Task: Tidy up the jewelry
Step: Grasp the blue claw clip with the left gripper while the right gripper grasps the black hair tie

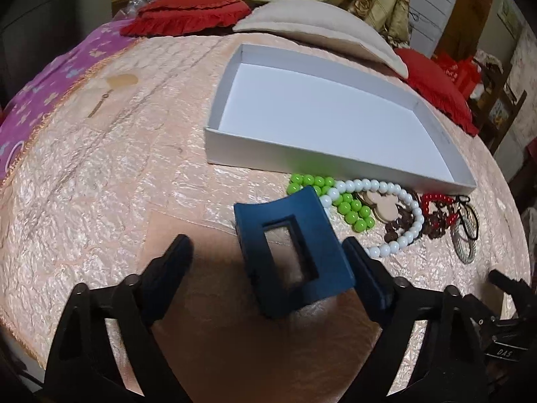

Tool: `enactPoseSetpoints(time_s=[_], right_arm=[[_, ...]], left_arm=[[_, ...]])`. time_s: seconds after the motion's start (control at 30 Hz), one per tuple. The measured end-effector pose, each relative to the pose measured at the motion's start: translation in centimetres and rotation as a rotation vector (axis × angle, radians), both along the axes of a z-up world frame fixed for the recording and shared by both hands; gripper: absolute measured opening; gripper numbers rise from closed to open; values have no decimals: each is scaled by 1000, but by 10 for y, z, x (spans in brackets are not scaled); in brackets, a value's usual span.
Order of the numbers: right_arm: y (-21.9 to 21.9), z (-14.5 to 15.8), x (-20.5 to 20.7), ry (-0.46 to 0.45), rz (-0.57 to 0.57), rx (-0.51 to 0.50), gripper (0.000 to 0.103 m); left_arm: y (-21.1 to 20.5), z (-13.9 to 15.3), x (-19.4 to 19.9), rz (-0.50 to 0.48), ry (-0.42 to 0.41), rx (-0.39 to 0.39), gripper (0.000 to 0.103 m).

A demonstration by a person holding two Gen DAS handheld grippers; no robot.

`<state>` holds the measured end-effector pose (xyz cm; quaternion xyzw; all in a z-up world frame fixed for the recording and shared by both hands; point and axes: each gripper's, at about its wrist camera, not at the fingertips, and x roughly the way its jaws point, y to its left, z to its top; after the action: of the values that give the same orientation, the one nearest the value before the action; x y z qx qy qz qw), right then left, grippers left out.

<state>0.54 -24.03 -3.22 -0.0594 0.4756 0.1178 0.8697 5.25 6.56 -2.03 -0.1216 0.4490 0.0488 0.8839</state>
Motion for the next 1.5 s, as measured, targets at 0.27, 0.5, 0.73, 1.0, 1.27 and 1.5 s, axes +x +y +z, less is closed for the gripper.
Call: enactPoseSetpoints(time_s=[0.27,0.5,0.73,1.0,1.27,1.5], right_arm=[[-7,14,2,-35,-27,57,103],[-26,22,10,-45,-55,110,98],[-39,38,40,-35,17,140,73],[-37,39,65,-113,16,134,35],[-15,22,79,-77,90,37,10],[-18,18,88,-64,66,52,10]], left_arm=[[-1,4,-4,-12,-19,13,45],[0,5,-4,13,-19,89,45],[1,1,-1,33,-11,92,45],[4,0,0,51,-7,52,45],[2,0,1,40,-1,66,45],[-1,-1,1,37,0,80,45]])
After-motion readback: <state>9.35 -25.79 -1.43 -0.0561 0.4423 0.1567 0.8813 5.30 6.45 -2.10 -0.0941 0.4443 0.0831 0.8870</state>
